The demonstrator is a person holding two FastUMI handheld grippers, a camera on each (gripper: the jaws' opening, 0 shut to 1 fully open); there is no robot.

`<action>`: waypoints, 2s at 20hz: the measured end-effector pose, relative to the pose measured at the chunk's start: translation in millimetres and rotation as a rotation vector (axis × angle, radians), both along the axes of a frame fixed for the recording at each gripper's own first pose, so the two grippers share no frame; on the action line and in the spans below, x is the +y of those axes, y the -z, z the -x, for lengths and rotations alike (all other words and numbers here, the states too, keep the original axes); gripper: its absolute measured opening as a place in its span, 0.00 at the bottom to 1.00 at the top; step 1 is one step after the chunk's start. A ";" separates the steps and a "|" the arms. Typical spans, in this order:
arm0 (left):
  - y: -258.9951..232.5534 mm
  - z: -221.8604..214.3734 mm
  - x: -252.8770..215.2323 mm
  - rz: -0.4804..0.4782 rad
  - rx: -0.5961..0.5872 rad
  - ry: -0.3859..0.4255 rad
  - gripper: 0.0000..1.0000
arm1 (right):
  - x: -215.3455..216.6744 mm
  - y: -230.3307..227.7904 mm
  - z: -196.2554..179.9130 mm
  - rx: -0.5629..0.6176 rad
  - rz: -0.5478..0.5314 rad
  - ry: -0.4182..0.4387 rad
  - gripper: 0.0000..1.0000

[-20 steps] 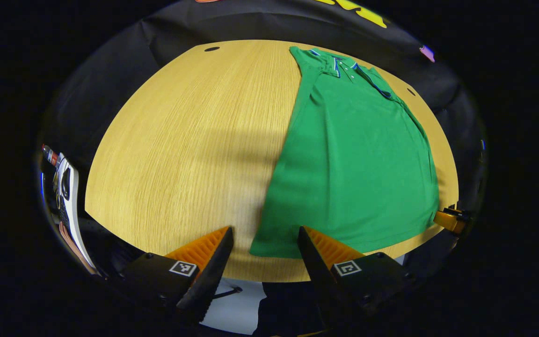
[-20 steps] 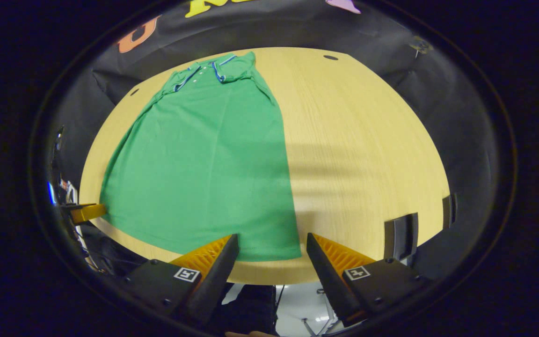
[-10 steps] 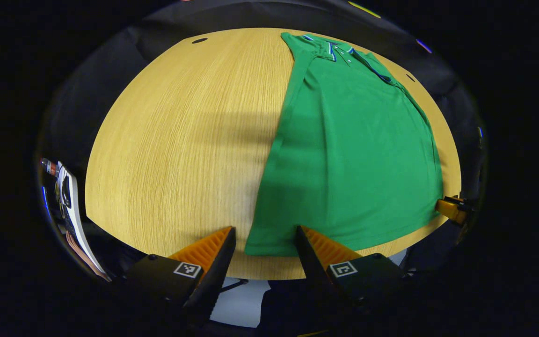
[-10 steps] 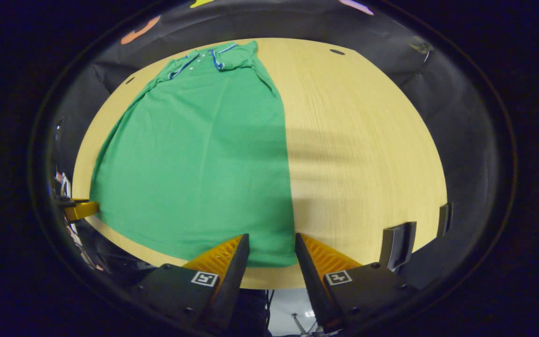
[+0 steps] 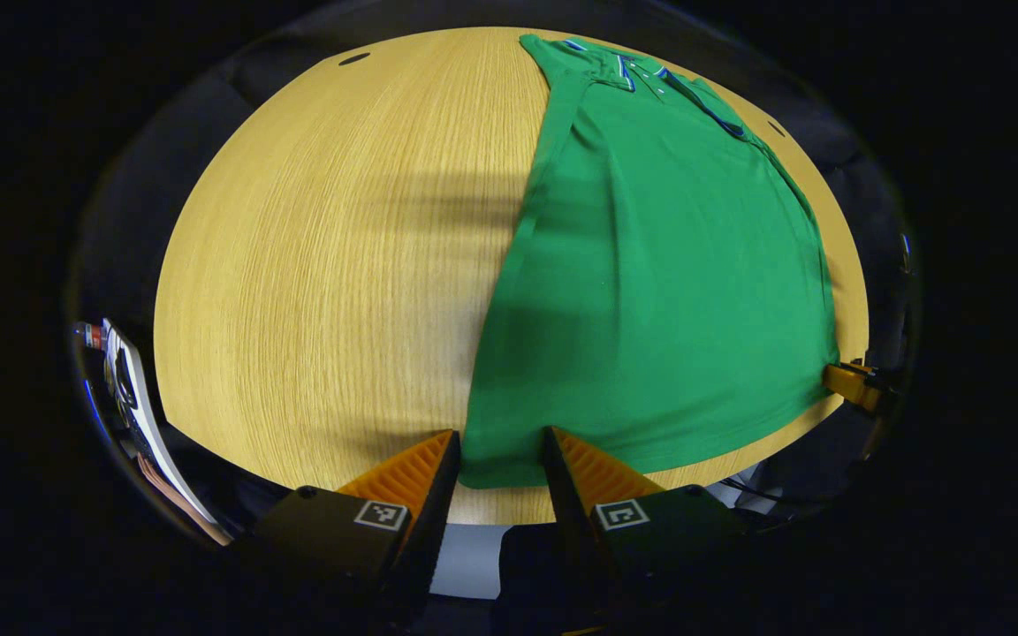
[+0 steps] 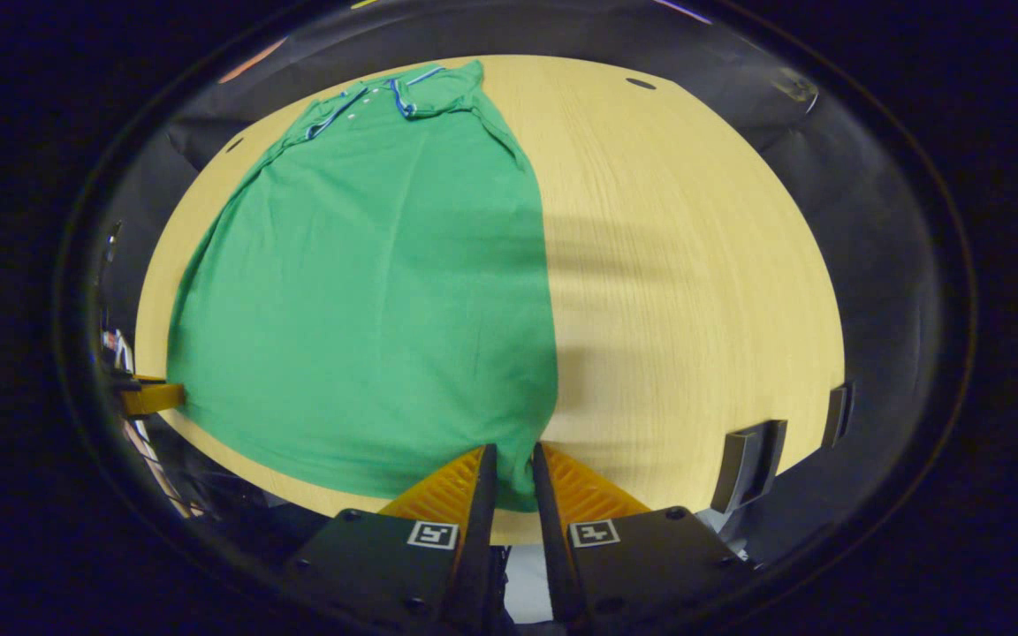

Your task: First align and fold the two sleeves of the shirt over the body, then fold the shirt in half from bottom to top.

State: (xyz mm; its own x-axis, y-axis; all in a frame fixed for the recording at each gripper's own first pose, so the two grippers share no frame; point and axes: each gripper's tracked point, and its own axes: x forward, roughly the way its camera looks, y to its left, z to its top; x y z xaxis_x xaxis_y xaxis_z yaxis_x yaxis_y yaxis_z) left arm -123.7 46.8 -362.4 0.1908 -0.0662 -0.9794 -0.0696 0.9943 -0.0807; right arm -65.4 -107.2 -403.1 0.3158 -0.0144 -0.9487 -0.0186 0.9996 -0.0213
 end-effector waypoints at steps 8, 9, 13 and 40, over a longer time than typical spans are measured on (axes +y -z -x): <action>2.9 -8.3 -5.5 0.006 0.037 0.039 0.44 | 6.6 -1.4 -5.5 0.003 0.001 -0.045 0.09; 2.7 -8.5 -7.0 0.006 0.034 0.042 0.38 | 8.2 -1.3 -6.2 0.003 -0.001 -0.046 0.09; 0.5 -9.3 -14.4 0.028 0.002 0.009 0.13 | 12.5 -2.0 -0.9 -0.037 0.002 -0.081 0.05; -155.8 -206.2 -8.1 -0.015 -0.485 0.064 0.03 | 8.2 -209.4 -183.1 -0.400 0.023 -0.047 0.08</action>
